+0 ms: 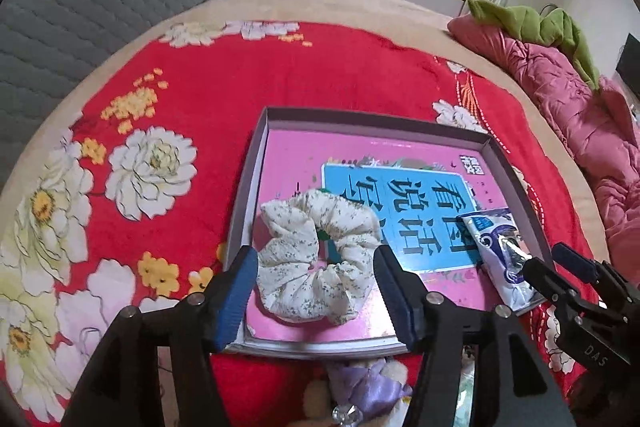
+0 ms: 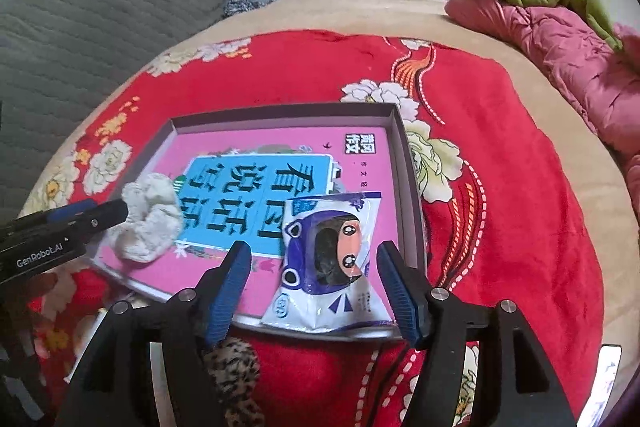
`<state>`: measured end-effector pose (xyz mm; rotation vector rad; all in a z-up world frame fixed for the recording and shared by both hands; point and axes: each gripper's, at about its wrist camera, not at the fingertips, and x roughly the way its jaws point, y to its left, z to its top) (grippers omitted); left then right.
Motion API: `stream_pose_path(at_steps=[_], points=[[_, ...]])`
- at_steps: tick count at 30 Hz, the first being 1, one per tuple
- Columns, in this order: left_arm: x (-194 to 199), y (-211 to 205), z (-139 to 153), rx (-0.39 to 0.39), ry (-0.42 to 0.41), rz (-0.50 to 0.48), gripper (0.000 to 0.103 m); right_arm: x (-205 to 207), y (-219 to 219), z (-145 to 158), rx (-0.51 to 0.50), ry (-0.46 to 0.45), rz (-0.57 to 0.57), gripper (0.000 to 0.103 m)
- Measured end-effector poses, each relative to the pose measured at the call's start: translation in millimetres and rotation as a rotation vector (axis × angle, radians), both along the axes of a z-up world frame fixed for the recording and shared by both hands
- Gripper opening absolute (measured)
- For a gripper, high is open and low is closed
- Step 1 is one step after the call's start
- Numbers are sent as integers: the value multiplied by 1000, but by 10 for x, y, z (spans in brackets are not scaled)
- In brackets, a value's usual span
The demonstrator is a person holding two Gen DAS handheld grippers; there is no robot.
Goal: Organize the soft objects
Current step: 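Lower the scrunchie into the box and open the left tool while the right tool places the snack bag, then withdraw both tools from the box back toward the pile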
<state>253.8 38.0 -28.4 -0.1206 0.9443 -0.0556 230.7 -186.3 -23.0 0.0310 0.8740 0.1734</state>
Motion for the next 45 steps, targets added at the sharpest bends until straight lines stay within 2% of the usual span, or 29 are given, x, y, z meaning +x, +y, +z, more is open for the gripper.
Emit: stream_pose_path(at_steps=[18,22,45], points=[[-568,128,317,81,-80,22,61,-523,257,255,-2,-27,76,70],[-724,167,323,57,-67,21,61,-624,297,299,-2,-31,84,70],[-1564,49,254,88,-7,-47,61,-1348,342,339,-18,-20,111,71]])
